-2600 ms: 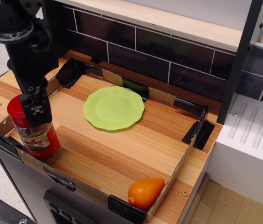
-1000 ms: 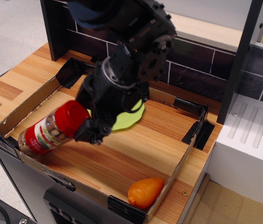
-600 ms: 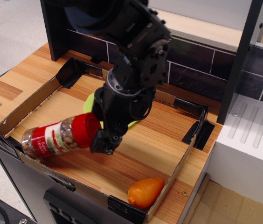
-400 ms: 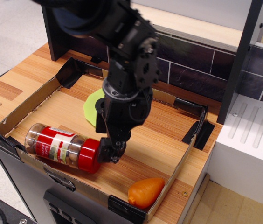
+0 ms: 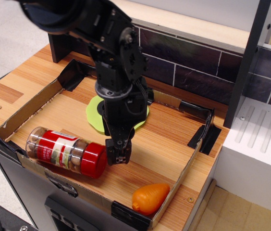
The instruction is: Topple basil bottle
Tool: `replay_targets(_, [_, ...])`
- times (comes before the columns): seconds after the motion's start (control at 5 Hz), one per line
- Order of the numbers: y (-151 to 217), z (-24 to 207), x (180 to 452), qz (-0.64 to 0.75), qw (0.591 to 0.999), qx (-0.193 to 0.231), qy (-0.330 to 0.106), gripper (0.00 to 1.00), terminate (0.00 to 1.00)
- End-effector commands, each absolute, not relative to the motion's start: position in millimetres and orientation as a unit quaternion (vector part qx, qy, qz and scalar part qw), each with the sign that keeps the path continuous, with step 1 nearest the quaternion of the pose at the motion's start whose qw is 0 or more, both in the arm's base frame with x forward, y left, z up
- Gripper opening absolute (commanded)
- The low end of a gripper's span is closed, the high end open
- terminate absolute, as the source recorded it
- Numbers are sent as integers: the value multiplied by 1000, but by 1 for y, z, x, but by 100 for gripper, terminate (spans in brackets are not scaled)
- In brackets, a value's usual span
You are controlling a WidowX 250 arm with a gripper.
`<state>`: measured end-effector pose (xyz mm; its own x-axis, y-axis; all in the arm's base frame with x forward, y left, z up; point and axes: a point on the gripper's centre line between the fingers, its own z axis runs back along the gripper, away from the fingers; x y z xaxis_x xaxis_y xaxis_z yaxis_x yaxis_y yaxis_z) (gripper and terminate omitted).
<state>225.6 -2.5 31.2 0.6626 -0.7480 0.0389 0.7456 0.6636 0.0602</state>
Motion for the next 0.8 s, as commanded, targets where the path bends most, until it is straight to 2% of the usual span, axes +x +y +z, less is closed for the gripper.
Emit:
replay_targets(0.0, [10,71,240,-360,931,14,-65,100,0])
replay_targets(0.2, [16,91,244,-322,942,42,-82,100,0])
replay_targets(0.6, [16,91,244,-322,942,42,-82,100,0])
